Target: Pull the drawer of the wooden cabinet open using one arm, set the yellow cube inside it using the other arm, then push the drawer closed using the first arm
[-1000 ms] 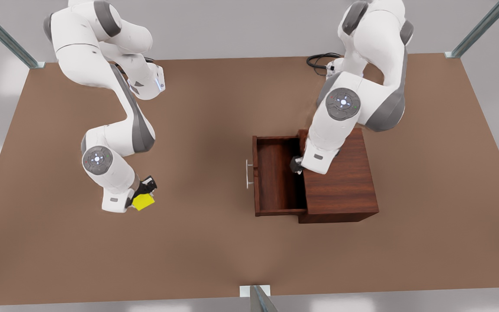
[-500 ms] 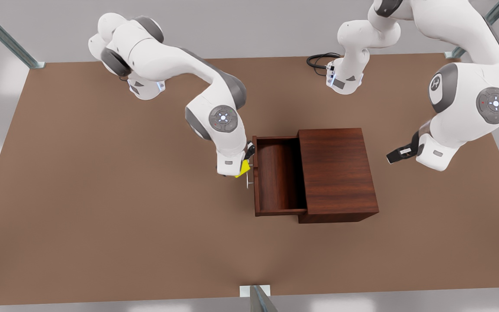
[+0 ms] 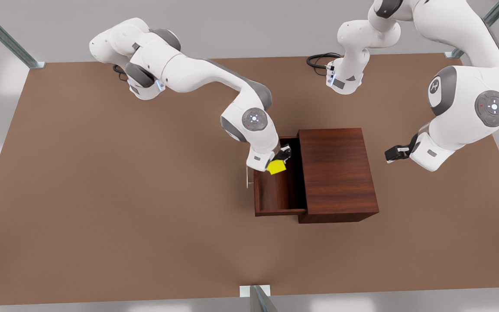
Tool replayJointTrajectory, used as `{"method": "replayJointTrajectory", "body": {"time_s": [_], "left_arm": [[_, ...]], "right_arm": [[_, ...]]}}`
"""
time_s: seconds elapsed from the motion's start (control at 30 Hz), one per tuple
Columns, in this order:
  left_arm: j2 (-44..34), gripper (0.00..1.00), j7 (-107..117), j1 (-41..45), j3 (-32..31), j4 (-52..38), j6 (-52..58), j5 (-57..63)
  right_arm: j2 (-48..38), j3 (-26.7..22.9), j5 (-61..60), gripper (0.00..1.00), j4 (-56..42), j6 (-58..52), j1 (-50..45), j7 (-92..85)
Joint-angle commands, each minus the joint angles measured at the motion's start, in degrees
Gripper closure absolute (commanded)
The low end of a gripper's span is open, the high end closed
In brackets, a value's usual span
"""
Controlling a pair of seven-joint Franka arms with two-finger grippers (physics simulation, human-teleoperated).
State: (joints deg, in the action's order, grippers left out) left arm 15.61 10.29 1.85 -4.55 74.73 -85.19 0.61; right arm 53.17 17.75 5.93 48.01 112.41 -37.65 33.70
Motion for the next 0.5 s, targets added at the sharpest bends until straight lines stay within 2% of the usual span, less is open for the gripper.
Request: {"method": "replayJointTrajectory", "body": {"time_s": [0.0, 0.07, 0.17, 0.23, 0.3, 0.37, 0.4, 0.43, 0.47], "left_arm": [[-0.1, 0.0, -8.7, 0.3, 0.0, 0.0, 0.0, 0.0], [-0.1, 0.0, -8.6, 0.3, -0.2, 0.0, 0.0, -0.2], [-0.1, 0.0, -5.2, 1.7, -0.4, 0.0, 0.0, -0.7], [0.0, 0.0, 6.3, 6.5, -0.5, 0.0, 0.8, -0.9], [0.3, 0.0, 26.6, 11.4, -0.5, 0.0, 0.6, -5.7], [2.4, 0.0, 51.6, 20.2, -0.5, -0.1, -1.7, -5.5], [2.9, 0.0, 59.0, 22.2, -0.6, -0.1, -3.3, -5.6], [3.8, 0.0, 71.1, 25.6, -0.6, 0.0, -8.0, -6.9], [6.1, 0.0, 84.3, 29.3, -0.5, 0.0, -14.5, -6.9]], "right_arm": [[0.4, -0.4, 0.0, 0.0, 0.0, 5.0, -0.1, 22.5], [0.4, -0.6, 0.0, 0.0, 0.1, 4.4, -0.1, 22.4], [-2.4, -2.5, 1.9, 0.0, 0.5, -3.2, 2.2, 19.9], [-11.2, -2.2, 5.1, 0.0, 4.4, -13.3, 7.5, 11.3], [-19.5, -1.7, 5.1, 0.0, 5.1, -21.1, 14.3, 1.7], [-27.7, 0.6, 4.3, 0.0, 7.1, -32.4, 28.1, -15.3], [-29.0, 2.6, 4.0, 0.0, 9.5, -32.5, 32.4, -18.0], [-36.4, 1.8, 3.6, 0.0, 20.4, -28.2, 36.1, -23.6], [-40.5, -1.1, 2.5, 0.0, 26.3, -25.6, 36.8, -27.3]]}}
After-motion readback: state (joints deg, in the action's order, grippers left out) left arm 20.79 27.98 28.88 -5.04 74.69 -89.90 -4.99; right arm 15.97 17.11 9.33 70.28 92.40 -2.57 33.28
